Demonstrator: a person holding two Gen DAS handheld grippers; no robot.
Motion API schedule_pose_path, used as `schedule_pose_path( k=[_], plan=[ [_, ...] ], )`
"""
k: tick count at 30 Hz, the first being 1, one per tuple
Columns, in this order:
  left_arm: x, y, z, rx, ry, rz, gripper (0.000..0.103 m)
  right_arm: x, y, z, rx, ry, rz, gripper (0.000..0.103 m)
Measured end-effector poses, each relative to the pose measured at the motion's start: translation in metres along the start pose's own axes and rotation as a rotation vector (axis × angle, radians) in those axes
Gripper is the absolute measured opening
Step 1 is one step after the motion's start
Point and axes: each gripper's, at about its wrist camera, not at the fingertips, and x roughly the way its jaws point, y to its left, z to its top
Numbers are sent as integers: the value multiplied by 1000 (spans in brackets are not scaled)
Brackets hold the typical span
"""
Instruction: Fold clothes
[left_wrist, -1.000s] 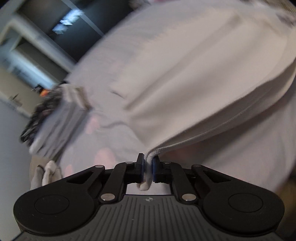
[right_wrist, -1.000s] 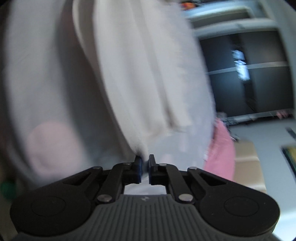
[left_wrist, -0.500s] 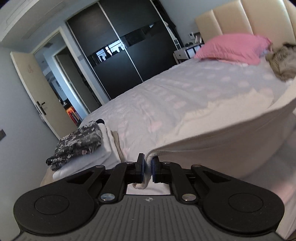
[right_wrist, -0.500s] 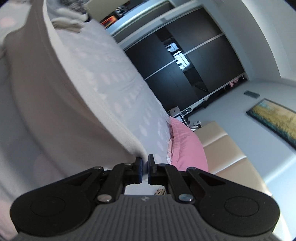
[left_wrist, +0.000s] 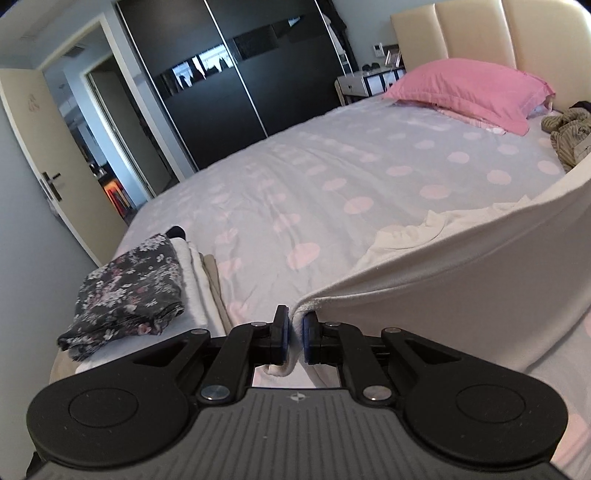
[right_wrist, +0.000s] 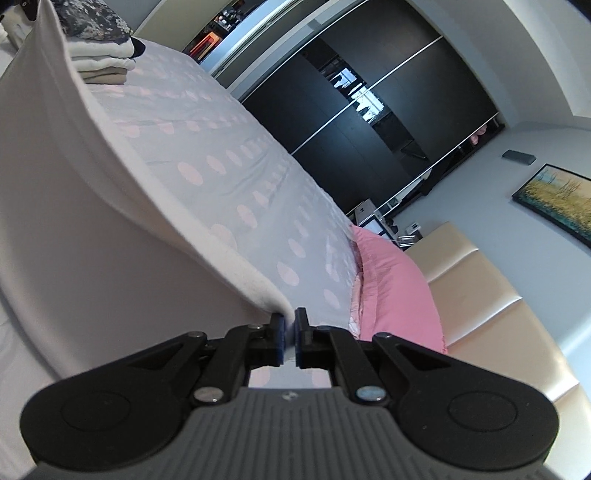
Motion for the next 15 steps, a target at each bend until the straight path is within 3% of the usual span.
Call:
schedule_pose_path(
  k=[6, 15],
  plan=[
    [46, -3, 5, 21, 80, -28, 6, 49, 6, 5, 9, 50, 55, 6],
    [85, -1, 11, 13, 121, -52, 6, 91, 8, 5, 41, 74, 111, 6]
  ],
)
